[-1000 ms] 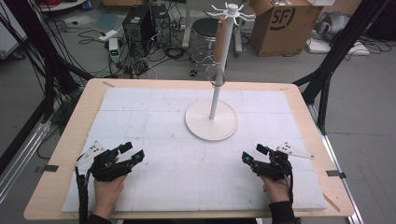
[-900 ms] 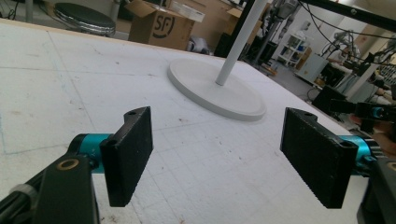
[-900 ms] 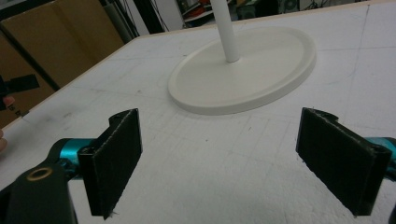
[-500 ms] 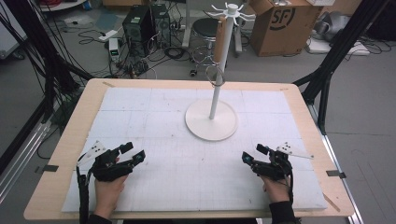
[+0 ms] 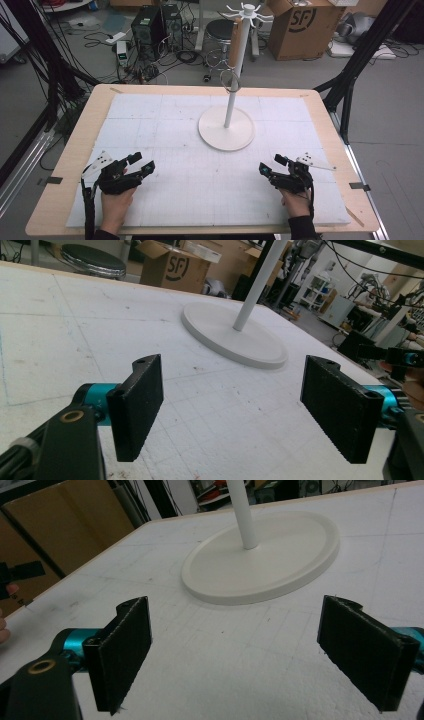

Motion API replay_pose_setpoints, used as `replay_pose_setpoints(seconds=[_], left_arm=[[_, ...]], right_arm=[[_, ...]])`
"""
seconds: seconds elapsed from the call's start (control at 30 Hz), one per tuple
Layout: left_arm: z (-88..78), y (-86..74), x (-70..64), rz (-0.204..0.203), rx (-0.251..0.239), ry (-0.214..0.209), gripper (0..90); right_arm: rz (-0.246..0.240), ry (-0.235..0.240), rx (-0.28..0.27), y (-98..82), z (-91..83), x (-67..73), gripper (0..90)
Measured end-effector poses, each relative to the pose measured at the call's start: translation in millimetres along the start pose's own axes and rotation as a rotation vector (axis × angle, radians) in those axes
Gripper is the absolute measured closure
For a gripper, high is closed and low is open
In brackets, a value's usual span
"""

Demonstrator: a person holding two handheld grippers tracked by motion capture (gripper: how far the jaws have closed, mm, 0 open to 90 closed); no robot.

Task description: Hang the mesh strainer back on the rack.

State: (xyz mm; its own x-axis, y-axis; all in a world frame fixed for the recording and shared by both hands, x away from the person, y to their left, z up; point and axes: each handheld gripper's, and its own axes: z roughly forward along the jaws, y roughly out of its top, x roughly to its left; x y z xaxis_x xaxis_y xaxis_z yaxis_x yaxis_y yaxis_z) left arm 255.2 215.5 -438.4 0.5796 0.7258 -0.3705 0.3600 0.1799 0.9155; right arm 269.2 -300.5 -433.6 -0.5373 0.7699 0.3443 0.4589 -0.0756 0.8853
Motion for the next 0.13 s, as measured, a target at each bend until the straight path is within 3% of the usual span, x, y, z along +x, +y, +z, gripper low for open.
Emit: replay_pose_setpoints(seconds=[0.13], left_arm=[[0.3, -0.1, 0.0, 0.002, 0.002, 0.005, 25.8]], right_arm=[[-0.003, -0.001, 0.001, 0.0, 0.5, -0.4, 13.4]])
